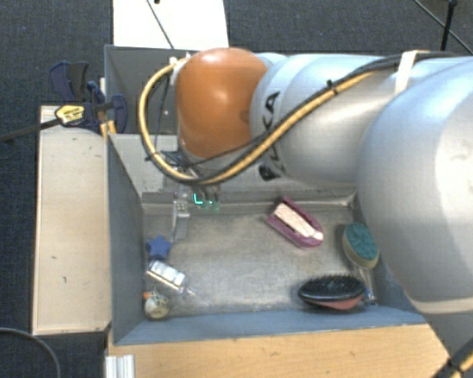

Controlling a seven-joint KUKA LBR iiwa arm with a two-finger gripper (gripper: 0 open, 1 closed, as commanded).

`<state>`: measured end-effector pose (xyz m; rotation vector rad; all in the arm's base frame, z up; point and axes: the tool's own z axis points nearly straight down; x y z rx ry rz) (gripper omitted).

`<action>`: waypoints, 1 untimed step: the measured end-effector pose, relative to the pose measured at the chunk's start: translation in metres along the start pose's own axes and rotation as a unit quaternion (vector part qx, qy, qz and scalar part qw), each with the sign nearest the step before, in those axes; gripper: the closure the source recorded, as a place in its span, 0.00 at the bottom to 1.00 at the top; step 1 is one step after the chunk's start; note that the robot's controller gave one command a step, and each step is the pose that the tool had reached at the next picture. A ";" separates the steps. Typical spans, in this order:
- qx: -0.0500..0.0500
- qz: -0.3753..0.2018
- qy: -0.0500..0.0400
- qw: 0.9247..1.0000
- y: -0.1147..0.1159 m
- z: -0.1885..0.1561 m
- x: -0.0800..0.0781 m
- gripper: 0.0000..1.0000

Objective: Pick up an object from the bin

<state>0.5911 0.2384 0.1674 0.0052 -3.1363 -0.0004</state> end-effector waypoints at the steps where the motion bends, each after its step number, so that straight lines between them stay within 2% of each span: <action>1: -0.001 0.144 -0.001 0.990 0.011 0.097 0.050 0.00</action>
Offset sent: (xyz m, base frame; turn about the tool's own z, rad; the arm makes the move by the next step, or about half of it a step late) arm -0.0498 0.0093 -0.0974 0.2898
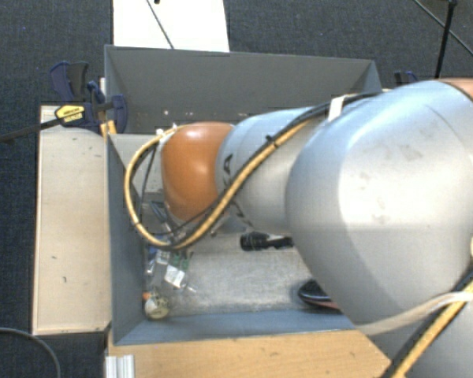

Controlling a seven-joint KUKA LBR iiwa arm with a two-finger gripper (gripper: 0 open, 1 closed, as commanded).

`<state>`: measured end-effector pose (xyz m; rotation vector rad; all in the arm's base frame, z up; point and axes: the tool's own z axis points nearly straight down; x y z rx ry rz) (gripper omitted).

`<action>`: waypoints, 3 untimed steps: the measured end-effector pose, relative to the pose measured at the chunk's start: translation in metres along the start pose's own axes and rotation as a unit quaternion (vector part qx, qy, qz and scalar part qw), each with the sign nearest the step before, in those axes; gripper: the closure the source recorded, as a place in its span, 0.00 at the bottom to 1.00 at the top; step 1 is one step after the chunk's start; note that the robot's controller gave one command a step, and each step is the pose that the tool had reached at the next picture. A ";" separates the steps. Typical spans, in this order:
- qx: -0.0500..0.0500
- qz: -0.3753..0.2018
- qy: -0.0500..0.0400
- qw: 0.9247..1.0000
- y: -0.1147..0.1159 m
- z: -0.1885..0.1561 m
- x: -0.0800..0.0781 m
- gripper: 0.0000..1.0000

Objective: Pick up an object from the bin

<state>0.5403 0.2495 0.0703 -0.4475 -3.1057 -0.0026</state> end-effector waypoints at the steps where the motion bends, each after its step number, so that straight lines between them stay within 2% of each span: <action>1: -0.001 0.159 -0.004 0.987 0.005 -0.031 -0.035 0.00; 2: 0.001 0.086 -0.002 0.996 0.013 -0.030 -0.025 0.00; 3: 0.001 0.227 -0.001 0.974 0.000 0.001 -0.030 0.00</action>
Offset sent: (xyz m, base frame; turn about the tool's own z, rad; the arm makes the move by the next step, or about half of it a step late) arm 0.0331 -0.0042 0.0297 0.3199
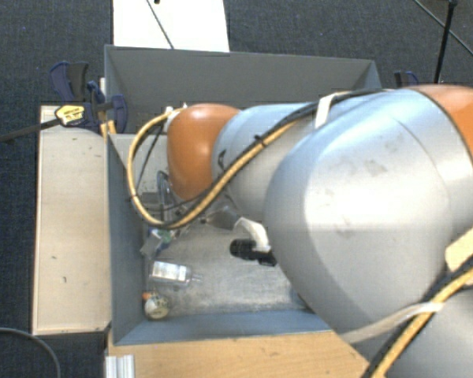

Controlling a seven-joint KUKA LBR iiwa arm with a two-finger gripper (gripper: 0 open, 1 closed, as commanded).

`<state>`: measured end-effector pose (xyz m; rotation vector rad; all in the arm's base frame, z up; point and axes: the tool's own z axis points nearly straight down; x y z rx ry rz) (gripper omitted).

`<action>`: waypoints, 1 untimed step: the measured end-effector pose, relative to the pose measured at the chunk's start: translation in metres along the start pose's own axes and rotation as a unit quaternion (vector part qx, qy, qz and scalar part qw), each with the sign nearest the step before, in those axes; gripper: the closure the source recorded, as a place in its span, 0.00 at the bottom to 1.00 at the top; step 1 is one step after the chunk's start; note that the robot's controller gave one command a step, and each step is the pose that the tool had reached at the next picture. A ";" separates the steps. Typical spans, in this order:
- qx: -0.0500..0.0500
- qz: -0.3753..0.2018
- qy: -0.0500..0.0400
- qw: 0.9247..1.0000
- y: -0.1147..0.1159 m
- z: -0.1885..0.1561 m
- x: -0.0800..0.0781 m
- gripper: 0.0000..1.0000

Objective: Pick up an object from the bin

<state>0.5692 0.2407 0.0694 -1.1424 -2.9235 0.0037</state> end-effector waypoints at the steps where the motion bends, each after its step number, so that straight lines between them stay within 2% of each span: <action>1: -0.001 0.171 -0.001 0.985 0.012 -0.001 0.000 0.00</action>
Offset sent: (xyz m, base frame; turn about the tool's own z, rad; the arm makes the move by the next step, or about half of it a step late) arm 0.0074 0.0102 0.0006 0.3442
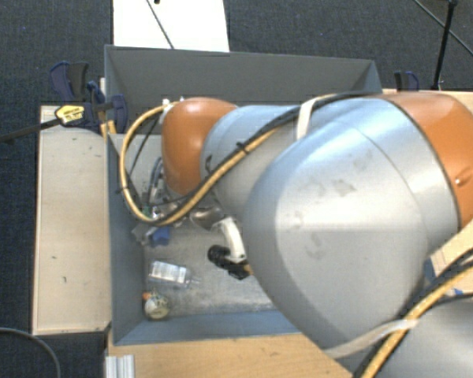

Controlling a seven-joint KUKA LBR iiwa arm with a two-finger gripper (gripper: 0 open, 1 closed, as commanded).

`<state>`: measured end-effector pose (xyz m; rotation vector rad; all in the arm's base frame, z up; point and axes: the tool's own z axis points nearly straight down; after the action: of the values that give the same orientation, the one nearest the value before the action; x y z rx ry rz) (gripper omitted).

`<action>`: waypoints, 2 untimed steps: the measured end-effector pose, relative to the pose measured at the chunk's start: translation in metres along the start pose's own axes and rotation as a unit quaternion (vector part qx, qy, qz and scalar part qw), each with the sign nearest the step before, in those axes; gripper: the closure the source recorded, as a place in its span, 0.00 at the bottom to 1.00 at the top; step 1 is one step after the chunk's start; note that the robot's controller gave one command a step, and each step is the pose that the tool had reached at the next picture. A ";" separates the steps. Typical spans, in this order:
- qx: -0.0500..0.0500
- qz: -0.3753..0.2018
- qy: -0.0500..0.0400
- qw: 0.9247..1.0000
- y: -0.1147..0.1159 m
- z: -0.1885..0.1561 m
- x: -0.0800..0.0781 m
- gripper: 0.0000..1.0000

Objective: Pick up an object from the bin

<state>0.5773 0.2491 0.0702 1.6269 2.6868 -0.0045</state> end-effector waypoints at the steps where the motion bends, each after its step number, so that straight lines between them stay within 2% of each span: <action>1: -0.001 -0.002 0.001 1.000 0.001 -0.001 0.001 1.00; 2: -0.002 -0.004 0.001 1.000 0.002 -0.019 0.001 1.00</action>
Offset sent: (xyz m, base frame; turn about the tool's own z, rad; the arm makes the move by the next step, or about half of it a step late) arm 0.0000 0.0000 0.0000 0.0000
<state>0.5783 0.2505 0.0896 1.6158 2.6921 0.0025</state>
